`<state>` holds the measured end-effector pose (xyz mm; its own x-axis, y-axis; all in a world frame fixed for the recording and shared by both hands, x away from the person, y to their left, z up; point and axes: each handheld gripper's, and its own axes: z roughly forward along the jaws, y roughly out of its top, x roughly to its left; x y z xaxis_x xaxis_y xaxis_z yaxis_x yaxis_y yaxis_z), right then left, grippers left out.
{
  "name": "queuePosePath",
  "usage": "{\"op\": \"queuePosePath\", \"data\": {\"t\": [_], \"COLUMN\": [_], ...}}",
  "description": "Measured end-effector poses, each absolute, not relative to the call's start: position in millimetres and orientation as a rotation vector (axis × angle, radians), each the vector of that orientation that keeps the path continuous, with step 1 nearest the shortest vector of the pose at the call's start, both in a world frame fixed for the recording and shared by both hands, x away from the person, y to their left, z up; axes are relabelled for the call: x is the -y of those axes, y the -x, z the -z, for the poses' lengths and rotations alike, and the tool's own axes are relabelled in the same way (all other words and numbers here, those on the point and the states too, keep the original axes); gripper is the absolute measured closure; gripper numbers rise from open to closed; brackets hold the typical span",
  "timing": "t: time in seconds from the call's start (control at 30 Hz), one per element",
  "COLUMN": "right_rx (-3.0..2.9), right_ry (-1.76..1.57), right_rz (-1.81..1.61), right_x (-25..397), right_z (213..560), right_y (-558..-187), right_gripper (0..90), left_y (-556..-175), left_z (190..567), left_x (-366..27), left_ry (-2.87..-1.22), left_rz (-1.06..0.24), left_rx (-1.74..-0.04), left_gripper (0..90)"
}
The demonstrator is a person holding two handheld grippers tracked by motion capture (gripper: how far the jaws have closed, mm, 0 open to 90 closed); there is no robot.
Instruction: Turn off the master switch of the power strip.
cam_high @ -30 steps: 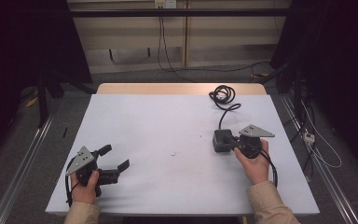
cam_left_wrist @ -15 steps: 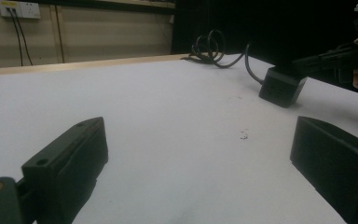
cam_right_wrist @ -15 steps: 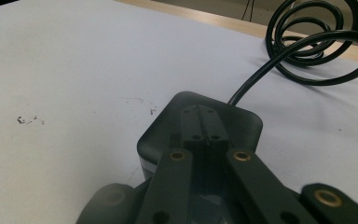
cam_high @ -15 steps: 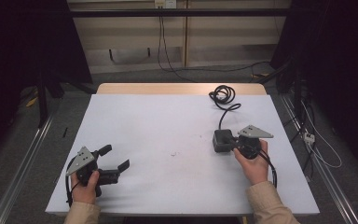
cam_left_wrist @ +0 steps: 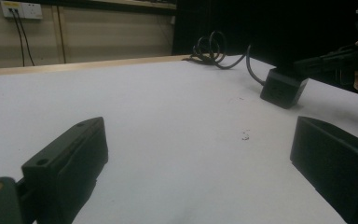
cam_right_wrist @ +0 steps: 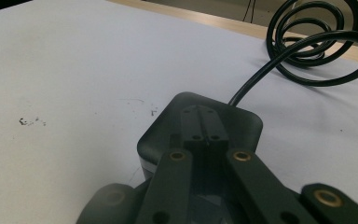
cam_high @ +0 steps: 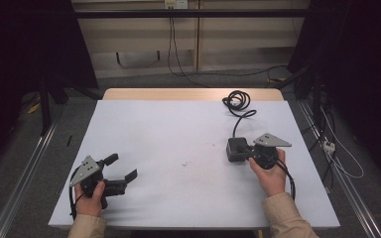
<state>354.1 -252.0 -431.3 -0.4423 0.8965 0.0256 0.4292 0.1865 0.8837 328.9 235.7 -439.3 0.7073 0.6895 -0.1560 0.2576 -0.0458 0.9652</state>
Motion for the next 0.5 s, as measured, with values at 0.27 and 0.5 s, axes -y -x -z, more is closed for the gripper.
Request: {"op": "queuePosePath", "data": {"t": [0.27, 0.5], "right_rx": [-1.955, -1.945], "right_ry": [-1.242, -1.248], "right_rz": [-1.213, -1.228], "right_x": [252.8, 253.5], "right_z": [431.6, 432.7], "right_y": [-354.1, -353.6], "right_gripper": [90.0, 90.0], "left_y": [-329.0, -329.0], "left_z": [439.0, 439.0], "left_x": [-236.5, -235.9], "left_ry": [-1.624, -1.624], "left_rz": [-0.417, -0.418], "left_rx": [-0.783, -0.783], "left_gripper": [3.6, 3.6]}}
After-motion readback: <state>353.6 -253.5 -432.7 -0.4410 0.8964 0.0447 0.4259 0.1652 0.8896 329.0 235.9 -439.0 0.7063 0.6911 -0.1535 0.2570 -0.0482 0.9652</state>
